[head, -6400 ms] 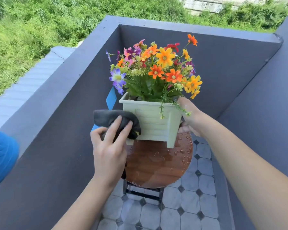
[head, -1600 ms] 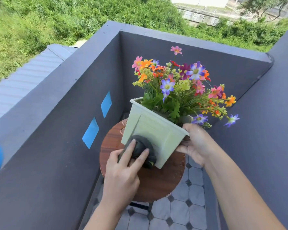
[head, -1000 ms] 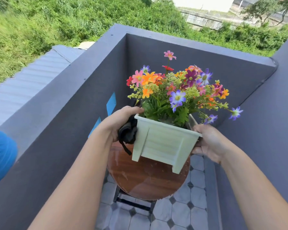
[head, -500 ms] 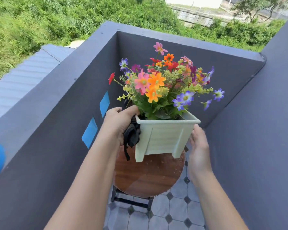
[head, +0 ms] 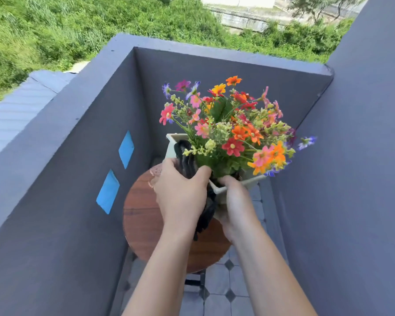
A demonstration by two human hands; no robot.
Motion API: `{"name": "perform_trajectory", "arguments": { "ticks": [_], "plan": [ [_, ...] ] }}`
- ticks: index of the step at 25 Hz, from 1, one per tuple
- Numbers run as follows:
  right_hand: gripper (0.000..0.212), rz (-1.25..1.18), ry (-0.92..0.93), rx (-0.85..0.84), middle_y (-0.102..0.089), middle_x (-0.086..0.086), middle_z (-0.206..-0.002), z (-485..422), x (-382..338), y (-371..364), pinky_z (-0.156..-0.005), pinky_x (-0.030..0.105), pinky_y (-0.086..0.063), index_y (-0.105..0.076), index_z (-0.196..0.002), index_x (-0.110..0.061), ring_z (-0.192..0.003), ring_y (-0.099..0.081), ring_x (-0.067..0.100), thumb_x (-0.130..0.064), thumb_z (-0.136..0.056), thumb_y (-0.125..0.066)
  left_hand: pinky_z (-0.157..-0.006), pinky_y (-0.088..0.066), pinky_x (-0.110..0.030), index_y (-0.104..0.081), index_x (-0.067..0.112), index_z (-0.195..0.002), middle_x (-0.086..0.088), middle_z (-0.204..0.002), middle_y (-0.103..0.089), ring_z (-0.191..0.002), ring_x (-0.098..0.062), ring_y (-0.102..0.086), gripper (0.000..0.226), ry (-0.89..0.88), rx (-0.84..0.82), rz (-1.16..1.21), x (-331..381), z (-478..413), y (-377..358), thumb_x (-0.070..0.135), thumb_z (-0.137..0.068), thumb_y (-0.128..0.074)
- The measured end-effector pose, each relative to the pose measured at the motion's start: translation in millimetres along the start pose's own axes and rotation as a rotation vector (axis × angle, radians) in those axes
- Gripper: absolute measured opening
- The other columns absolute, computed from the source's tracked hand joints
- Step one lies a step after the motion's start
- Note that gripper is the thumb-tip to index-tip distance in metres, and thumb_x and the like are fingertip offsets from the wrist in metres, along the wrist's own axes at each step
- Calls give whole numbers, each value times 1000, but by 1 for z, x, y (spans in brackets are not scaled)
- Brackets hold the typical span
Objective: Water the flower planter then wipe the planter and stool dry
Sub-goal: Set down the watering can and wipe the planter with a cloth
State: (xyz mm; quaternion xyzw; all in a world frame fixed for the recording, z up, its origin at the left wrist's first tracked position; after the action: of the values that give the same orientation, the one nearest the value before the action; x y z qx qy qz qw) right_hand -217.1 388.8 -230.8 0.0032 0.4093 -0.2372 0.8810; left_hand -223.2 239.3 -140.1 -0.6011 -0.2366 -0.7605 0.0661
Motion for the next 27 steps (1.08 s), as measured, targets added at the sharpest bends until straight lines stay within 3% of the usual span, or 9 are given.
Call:
{"name": "perform_trajectory", "arguments": {
  "ticks": [2,7,10,12,14,16,18,24,27],
  "plan": [
    [29,26,7,7,-48,13,-89,-3,-6,6,-46,28,-44,-42,-108,-12,-67,-49,26,-20,-81,-51,-70,-38,-29,-53,26,-93,11,-81,-62,-80,-10,-56,18,-75,-34,37,3,2,-7,34,-81,-64],
    [23,82,16,-29,-45,13,-86,-5,-18,10,-53,35,-53,-40,-103,-9,-63,-51,26,-11,-81,-45,-80,-25,-17,-36,32,-144,-3,-111,-48,-101,-14,-41,46,-327,66,-67,-9,-8,-7,42,-100,-32],
    [46,125,19,-38,-48,15,-90,-6,-20,11,-46,32,-54,-41,-127,-9,-65,-54,27,-11,-81,-43,-84,-34,-20,-45,22,-141,-5,-113,-38,-98,-21,-44,49,-600,68,-159,-5,14,-19,44,-99,-31],
    [39,116,19,-46,-49,14,-84,-5,-24,14,-50,35,-56,-45,-121,-4,-66,-54,27,-9,-83,-39,-89,-38,-24,-48,25,-135,-3,-113,-36,-99,-21,-44,45,-780,39,-265,-2,30,-29,44,-100,-28],
    [10,123,12,-66,-44,9,-68,0,-25,17,-63,44,-57,-46,-85,-7,-64,-48,25,-4,-82,-37,-89,-39,-26,-50,28,-134,2,-112,-36,-98,-22,-47,42,-730,99,-244,-2,4,-17,43,-99,-32],
    [19,134,16,-68,-41,4,-50,5,-27,20,-75,50,-54,-36,-66,-13,-56,-46,22,-1,-81,-36,-89,-40,-27,-52,22,-135,3,-110,-37,-97,-21,-50,43,-493,211,-132,-12,-38,6,36,-98,-37],
    [23,124,36,-68,-38,-2,-38,9,-31,21,-73,48,-53,-34,-62,-14,-42,-45,15,-1,-82,-33,-91,-42,-32,-52,18,-136,1,-111,-41,-99,-22,-52,43,-474,232,-119,-12,-36,6,35,-98,-39],
    [15,127,52,-102,-48,9,-63,10,-48,20,-49,31,-55,-48,-78,-8,-62,-50,26,-6,-79,-33,-70,-47,-31,-51,26,-128,-2,-115,-45,-81,-26,-47,43,-1265,197,-565,5,63,-37,9,-89,-61],
    [23,106,99,-102,-41,2,-47,15,-60,21,-64,43,-55,-35,-64,-12,-60,-45,25,-4,-86,-33,-74,-49,-40,-48,23,-133,-9,-120,-45,-89,-31,-48,44,-883,350,-469,4,4,-3,6,-92,-54]
  ]
}}
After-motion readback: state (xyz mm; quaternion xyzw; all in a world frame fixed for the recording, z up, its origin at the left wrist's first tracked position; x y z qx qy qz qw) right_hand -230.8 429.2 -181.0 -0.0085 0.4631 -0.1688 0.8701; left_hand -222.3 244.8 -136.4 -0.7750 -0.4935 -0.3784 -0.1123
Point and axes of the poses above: each hand's wrist, its own z-axis away from the middle knuckle, its own y-axis out of the back of the hand, x = y × z, the point moved 10 cm from there along -z, towards the middle knuckle
